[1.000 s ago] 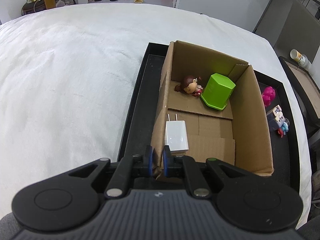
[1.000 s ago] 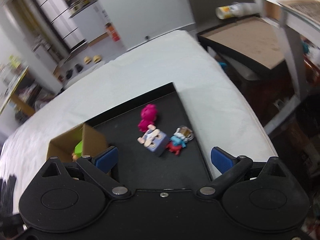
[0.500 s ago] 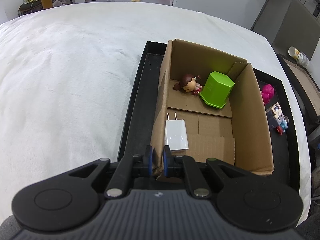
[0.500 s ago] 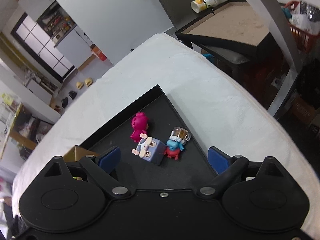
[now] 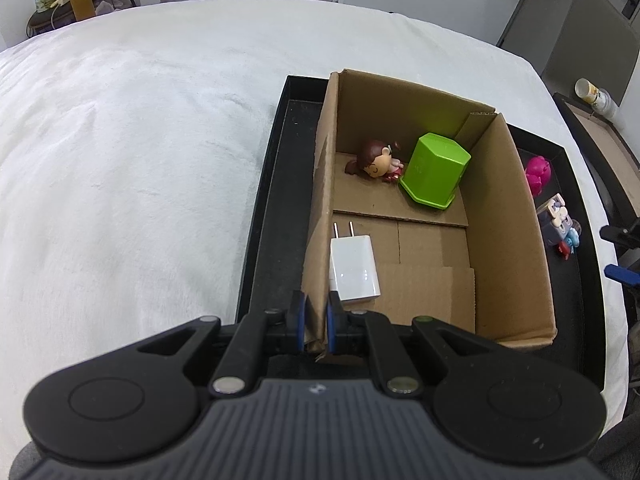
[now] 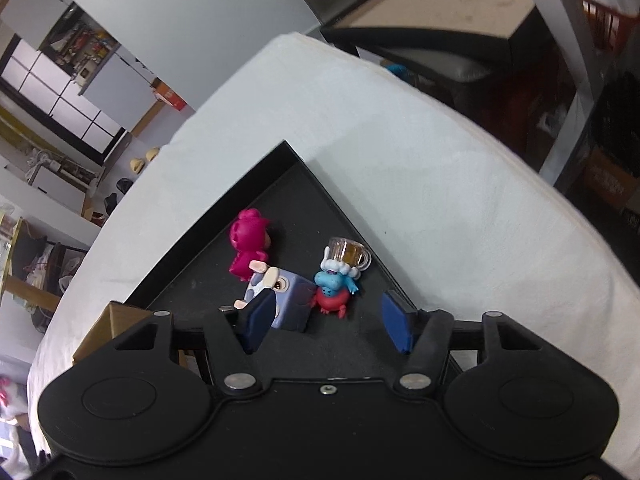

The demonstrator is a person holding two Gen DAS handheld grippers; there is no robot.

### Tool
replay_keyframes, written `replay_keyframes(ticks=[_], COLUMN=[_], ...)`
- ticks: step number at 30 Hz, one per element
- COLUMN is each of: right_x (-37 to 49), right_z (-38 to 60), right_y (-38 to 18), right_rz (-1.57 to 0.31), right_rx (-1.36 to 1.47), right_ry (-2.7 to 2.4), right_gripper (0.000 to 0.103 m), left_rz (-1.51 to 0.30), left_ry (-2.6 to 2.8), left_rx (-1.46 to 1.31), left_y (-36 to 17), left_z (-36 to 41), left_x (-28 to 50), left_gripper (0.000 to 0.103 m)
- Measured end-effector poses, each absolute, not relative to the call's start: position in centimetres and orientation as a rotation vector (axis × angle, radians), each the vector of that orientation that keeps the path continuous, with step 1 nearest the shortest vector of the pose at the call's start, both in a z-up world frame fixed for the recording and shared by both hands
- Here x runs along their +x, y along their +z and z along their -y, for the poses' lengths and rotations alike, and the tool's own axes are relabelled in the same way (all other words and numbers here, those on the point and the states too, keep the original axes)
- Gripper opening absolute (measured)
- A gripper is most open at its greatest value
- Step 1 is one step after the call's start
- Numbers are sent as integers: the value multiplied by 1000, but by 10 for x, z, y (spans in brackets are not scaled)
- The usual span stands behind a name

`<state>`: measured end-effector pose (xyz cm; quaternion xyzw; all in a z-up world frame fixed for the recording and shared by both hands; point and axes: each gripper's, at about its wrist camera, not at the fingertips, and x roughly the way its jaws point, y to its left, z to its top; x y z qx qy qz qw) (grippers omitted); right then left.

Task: Organize rigid objects
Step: 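Move the right gripper to the blue mug-holding figure and close on it, then lift the blue figure with the right gripper and carry it toward the box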

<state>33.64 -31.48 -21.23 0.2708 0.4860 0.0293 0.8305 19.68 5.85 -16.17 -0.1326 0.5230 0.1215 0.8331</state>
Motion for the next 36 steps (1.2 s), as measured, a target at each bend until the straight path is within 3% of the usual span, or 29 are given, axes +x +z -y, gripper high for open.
replay_keyframes(ticks=[15,23,36], right_x=[368,373,371], right_z=[309,308,305], right_y=[-247,-249,-253], right_rz=[-1079,-1058,-1083], right_rx=[635,646,620], right_ry=[-13,-27,-10], right_gripper=[54,44,37], left_rz=[-1108,-1107,-1106], left_ry=[262,267,269], left_rx=[-277,-275,-259], left_y=[-164,-163,-163], left_z=[-58,-57,-57], left_x=[198,198,199], left_gripper=[10,9,9])
